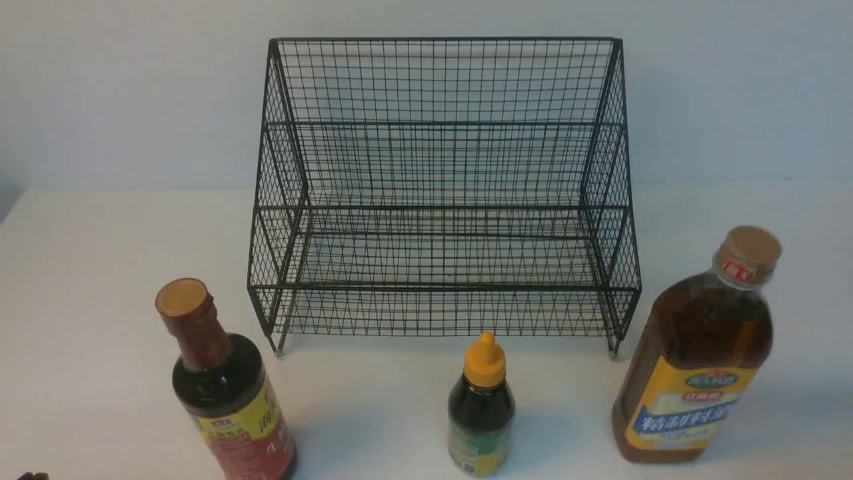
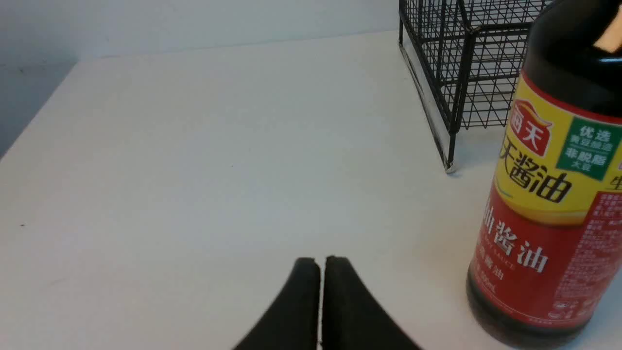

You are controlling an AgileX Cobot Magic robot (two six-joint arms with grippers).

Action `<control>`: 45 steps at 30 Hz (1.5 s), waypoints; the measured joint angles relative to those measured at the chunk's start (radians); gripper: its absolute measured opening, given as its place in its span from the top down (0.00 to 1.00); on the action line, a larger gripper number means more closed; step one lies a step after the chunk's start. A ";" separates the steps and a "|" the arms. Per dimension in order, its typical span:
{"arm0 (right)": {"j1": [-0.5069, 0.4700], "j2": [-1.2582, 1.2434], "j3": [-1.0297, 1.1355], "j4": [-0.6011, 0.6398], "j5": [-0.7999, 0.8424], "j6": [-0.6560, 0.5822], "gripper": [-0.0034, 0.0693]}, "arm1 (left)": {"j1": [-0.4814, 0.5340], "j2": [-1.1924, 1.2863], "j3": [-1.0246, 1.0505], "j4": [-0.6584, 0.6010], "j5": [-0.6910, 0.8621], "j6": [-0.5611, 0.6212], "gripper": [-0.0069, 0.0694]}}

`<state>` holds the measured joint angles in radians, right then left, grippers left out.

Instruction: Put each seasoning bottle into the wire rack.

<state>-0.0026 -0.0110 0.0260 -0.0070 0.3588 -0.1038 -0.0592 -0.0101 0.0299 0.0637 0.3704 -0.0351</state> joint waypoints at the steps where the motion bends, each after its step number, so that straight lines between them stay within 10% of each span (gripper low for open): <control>1: 0.000 0.000 0.000 0.000 0.000 0.000 0.97 | 0.000 0.000 0.000 0.000 0.000 0.000 0.92; 33: 0.000 0.000 0.000 0.000 0.000 0.000 0.97 | -0.001 0.000 0.000 0.066 0.003 -0.011 0.92; 40: 0.000 0.000 0.000 0.000 0.000 0.000 0.97 | -0.001 0.000 0.000 -0.540 0.004 -0.448 0.92; 45: 0.000 0.000 0.000 0.000 0.000 0.000 0.97 | -0.001 0.000 0.000 -0.764 -0.006 -0.531 0.92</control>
<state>-0.0026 -0.0110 0.0260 -0.0070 0.3588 -0.1035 -0.0601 -0.0101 0.0299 -0.6999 0.3640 -0.5665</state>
